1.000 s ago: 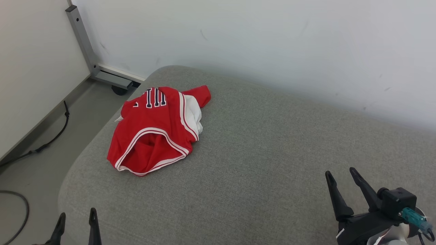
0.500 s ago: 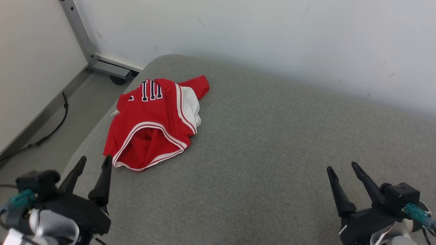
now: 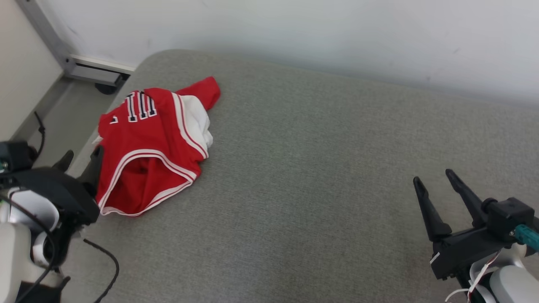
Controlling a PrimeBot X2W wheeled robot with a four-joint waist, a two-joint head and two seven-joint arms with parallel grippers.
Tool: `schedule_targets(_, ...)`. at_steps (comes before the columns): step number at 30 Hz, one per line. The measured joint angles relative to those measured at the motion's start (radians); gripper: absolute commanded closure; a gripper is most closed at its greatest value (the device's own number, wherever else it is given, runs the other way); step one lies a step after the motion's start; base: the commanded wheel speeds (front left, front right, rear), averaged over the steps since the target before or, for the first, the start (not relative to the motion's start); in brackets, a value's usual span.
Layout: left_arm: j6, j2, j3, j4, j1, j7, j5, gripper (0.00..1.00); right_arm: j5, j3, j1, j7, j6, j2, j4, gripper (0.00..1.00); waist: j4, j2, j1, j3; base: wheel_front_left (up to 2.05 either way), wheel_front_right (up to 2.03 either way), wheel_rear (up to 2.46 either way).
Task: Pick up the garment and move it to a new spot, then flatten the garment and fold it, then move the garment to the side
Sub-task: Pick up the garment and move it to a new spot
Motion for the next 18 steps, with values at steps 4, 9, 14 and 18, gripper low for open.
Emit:
schedule_targets(4, -0.001, 0.002, -0.014, 0.070, -0.070, 0.017, 0.000, 0.00, -0.007, -0.006, -0.010, 0.008, 0.000, -0.014, -0.009, 0.00, -0.026, 0.0000, 0.0000, 0.024, 0.00, 0.00, 0.00)
schedule_targets(9, -0.008, 0.000, -0.041, 0.162, -0.164, 0.042, 0.003, 0.00, -0.010, -0.012, -0.023, 0.016, 0.000, -0.022, -0.024, 0.00, -0.049, 0.0000, 0.0000, 0.051, 0.00, 0.00, 0.00)
schedule_targets(14, -0.008, 0.013, -0.053, 0.264, -0.215, 0.095, 0.003, 0.00, -0.015, -0.012, -0.035, 0.027, 0.000, -0.029, -0.035, 0.00, -0.066, 0.0001, 0.0000, 0.070, 0.00, 0.00, 0.00)
schedule_targets(18, -0.008, 0.040, -0.067, 0.334, -0.257, 0.129, 0.016, 0.00, -0.016, -0.016, -0.050, 0.035, 0.000, -0.040, -0.045, 0.00, -0.079, 0.0000, -0.0001, 0.082, 0.00, 0.00, 0.00)
